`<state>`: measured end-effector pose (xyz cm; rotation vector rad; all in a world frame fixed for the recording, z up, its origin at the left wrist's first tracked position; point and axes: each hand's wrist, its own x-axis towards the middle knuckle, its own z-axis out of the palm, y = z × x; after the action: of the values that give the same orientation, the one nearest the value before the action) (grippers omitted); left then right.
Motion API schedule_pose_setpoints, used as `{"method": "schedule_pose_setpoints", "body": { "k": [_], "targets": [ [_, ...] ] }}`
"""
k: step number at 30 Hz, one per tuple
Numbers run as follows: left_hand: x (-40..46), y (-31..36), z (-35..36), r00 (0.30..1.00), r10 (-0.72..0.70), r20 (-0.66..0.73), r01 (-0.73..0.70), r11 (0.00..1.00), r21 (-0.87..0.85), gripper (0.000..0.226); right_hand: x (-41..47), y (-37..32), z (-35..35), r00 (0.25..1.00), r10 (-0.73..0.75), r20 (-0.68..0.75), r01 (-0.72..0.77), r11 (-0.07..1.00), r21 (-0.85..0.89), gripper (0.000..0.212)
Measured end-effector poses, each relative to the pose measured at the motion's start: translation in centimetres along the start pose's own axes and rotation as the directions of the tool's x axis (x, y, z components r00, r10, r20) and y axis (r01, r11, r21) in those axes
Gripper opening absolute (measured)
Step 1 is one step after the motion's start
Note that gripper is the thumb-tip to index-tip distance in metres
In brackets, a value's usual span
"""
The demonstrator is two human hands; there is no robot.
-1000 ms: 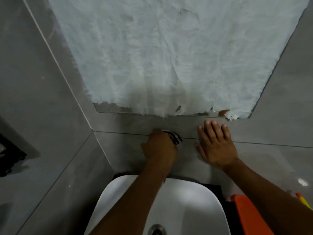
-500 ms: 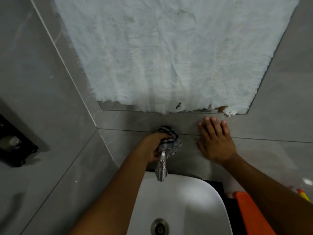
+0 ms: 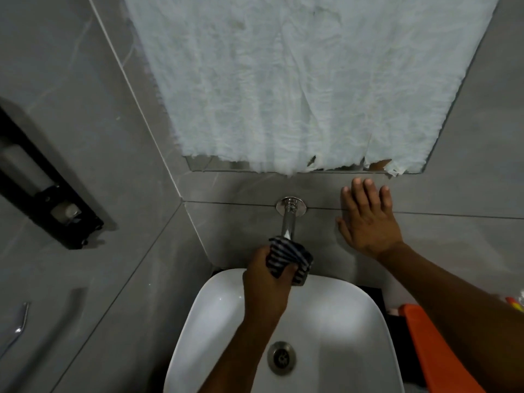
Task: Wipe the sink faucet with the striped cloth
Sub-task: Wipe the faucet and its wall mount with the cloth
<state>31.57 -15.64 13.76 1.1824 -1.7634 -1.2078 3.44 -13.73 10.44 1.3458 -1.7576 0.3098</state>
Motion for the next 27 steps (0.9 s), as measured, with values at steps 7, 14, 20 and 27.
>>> {"method": "schedule_pose_setpoints", "body": {
  "k": [7,14,20,27],
  "targets": [
    [1.5,-3.6,-1.2,0.804,-0.095,0.587,0.558,0.462,-0.689,0.058,0.1,-0.1,-0.1,1.0,0.005,0.026,-0.005,1.0,-0.015,0.088],
    [0.8,-3.4,0.4,0.975,-0.156,0.157,0.211,0.871,-0.444,0.044,0.1,-0.1,-0.1,1.0,-0.007,-0.016,0.006,1.0,-0.028,0.09],
    [2.0,1.9,1.9,0.985,0.106,-0.136,-0.077,0.976,0.202,0.049,-0.1,0.3,0.5,0.998,-0.049,-0.03,0.049,0.998,-0.029,0.088],
    [11.7,6.2,2.6,0.947,-0.279,0.158,0.281,0.96,0.005,0.032,-0.2,0.5,1.2,0.996,-0.066,-0.054,0.065,0.998,-0.019,0.085]
  ]
}}
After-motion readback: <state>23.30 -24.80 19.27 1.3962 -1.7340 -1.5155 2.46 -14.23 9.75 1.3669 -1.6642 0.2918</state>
